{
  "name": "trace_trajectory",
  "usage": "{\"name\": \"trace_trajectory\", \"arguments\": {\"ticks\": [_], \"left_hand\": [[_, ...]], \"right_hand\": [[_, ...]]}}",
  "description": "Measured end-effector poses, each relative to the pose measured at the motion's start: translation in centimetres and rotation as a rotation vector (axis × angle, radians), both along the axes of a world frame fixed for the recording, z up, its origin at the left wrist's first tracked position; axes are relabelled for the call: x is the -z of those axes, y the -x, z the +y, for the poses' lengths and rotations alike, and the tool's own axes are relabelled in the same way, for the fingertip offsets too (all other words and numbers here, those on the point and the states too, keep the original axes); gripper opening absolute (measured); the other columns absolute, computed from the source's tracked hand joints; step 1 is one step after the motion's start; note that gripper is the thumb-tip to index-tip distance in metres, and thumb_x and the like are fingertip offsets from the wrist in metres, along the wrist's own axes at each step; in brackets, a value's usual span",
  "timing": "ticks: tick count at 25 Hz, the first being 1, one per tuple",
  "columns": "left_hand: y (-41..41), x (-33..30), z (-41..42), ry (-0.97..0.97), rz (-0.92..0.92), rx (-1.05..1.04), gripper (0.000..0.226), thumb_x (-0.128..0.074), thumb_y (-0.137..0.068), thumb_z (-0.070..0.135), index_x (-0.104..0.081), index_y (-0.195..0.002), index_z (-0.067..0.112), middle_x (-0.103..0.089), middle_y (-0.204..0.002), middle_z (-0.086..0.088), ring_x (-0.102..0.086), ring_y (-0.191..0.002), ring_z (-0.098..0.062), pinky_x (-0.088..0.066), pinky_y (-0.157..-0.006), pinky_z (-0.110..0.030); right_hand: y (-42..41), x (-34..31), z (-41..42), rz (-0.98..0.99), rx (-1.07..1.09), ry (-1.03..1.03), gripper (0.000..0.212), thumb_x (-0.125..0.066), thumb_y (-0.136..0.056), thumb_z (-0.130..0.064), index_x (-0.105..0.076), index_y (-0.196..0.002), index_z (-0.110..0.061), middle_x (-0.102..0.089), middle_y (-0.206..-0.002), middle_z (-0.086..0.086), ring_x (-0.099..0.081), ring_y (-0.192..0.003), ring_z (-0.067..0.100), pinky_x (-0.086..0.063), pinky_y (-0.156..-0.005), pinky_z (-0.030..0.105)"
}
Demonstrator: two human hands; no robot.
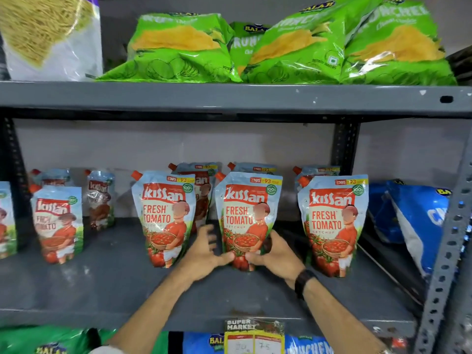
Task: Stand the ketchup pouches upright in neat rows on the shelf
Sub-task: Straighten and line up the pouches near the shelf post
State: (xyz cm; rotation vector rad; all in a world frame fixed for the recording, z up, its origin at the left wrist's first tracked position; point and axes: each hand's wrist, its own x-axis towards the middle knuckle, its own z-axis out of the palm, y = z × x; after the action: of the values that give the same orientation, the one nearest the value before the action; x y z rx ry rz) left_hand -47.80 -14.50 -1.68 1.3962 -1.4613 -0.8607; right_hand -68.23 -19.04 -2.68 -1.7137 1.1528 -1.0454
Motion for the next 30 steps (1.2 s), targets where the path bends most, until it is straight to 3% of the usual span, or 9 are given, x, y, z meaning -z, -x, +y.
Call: {"name": "trace_trajectory", "arguments": {"ticks": [2, 8, 13, 16, 19, 21, 24, 26, 30], "left_hand": [[0.3, 0.5, -0.8, -0.036, -0.007, 0.087, 0.081, -0.081, -0.082, 0.003, -0.035, -0.148, 0.012, -0.057, -0.132, -0.005, -0.057, -0.119, -0.017, -0.051, -0.093, -0.016], [1.2, 1.3, -2.2, 0.020, -0.080, 0.091, 0.064, -0.077, -0.084, 0.002, -0.050, -0.141, 0.012, -0.067, -0.133, -0.004, -0.066, -0.118, -0.016, -0.049, -0.111, -0.035], [1.2, 0.7, -0.6, 0.031, -0.180, 0.111, 0.057, -0.082, -0.082, 0.022, -0.056, -0.133, 0.021, -0.068, -0.134, 0.002, -0.067, -0.110, -0.007, -0.052, -0.104, -0.028], [-3.1, 0.4, 2.9, 0.198, -0.350, -0.074, 0.029, -0.079, -0.080, 0.050, -0.075, -0.100, 0.029, -0.078, -0.096, 0.014, -0.072, -0.082, -0.003, -0.060, -0.080, -0.028], [-8.9, 0.2, 6.4, 0.401, -0.204, -0.441, 0.038, -0.079, -0.080, 0.052, -0.070, -0.068, 0.017, -0.069, -0.059, 0.003, -0.063, -0.056, -0.013, -0.053, -0.060, -0.034], [-13.0, 0.3, 6.3, 0.401, -0.035, -0.602, 0.034, -0.088, -0.074, 0.036, -0.061, -0.087, 0.019, -0.067, -0.079, -0.001, -0.061, -0.071, -0.018, -0.052, -0.068, -0.032], [-17.0, 0.8, 3.4, 0.090, 0.040, -0.308, 0.085, -0.090, -0.072, 0.016, -0.038, -0.139, 0.011, -0.053, -0.129, -0.008, -0.055, -0.116, -0.025, -0.047, -0.104, -0.040], [-17.8, 1.4, 1.8, 0.006, -0.004, -0.109, 0.086, -0.086, -0.077, 0.005, -0.036, -0.146, 0.009, -0.055, -0.136, -0.010, -0.055, -0.122, -0.023, -0.043, -0.113, -0.039], [-18.0, 1.5, 0.8, 0.018, -0.051, -0.032, 0.065, -0.076, -0.082, -0.009, -0.048, -0.140, 0.003, -0.068, -0.126, -0.013, -0.066, -0.111, -0.020, -0.049, -0.111, -0.038]], "right_hand": [[-0.6, 0.5, -0.5, -0.028, 0.008, 0.009, 0.055, -0.088, -0.070, -0.010, -0.067, -0.119, -0.024, -0.077, -0.115, -0.006, -0.070, -0.111, 0.014, -0.053, -0.104, 0.043], [0.6, 0.3, -0.5, -0.021, 0.042, 0.008, 0.050, -0.089, -0.070, -0.014, -0.069, -0.114, -0.026, -0.077, -0.112, -0.006, -0.070, -0.109, 0.013, -0.052, -0.105, 0.046], [1.4, -0.5, 1.7, 0.111, 0.136, 0.003, 0.056, -0.092, -0.066, -0.030, -0.062, -0.113, -0.021, -0.073, -0.112, -0.003, -0.067, -0.102, 0.011, -0.054, -0.098, 0.038], [0.8, -1.0, 5.8, 0.169, 0.387, 0.164, 0.043, -0.089, -0.066, -0.043, -0.061, -0.085, -0.015, -0.071, -0.080, 0.000, -0.062, -0.071, 0.011, -0.050, -0.064, 0.028], [-3.2, -1.5, 7.7, 0.173, 0.154, 0.112, 0.032, -0.083, -0.075, -0.041, -0.067, -0.073, -0.013, -0.070, -0.062, -0.001, -0.061, -0.054, 0.010, -0.052, -0.057, 0.030], [-7.6, -1.5, 7.0, 0.150, -0.018, 0.074, 0.032, -0.087, -0.075, -0.032, -0.068, -0.094, -0.014, -0.071, -0.080, -0.003, -0.063, -0.068, 0.008, -0.057, -0.069, 0.031], [-13.6, -1.1, 4.3, 0.157, -0.084, 0.044, 0.070, -0.089, -0.073, -0.028, -0.052, -0.131, -0.017, -0.059, -0.121, -0.007, -0.060, -0.111, 0.013, -0.054, -0.098, 0.031], [-16.0, -0.5, 3.0, 0.131, -0.067, 0.032, 0.079, -0.090, -0.069, -0.026, -0.049, -0.137, -0.019, -0.058, -0.131, -0.008, -0.057, -0.123, 0.016, -0.049, -0.108, 0.038], [-17.9, 0.4, 2.0, 0.019, -0.011, 0.016, 0.055, -0.084, -0.073, -0.011, -0.062, -0.123, -0.017, -0.071, -0.125, 0.003, -0.068, -0.112, 0.016, -0.054, -0.104, 0.042]]}}
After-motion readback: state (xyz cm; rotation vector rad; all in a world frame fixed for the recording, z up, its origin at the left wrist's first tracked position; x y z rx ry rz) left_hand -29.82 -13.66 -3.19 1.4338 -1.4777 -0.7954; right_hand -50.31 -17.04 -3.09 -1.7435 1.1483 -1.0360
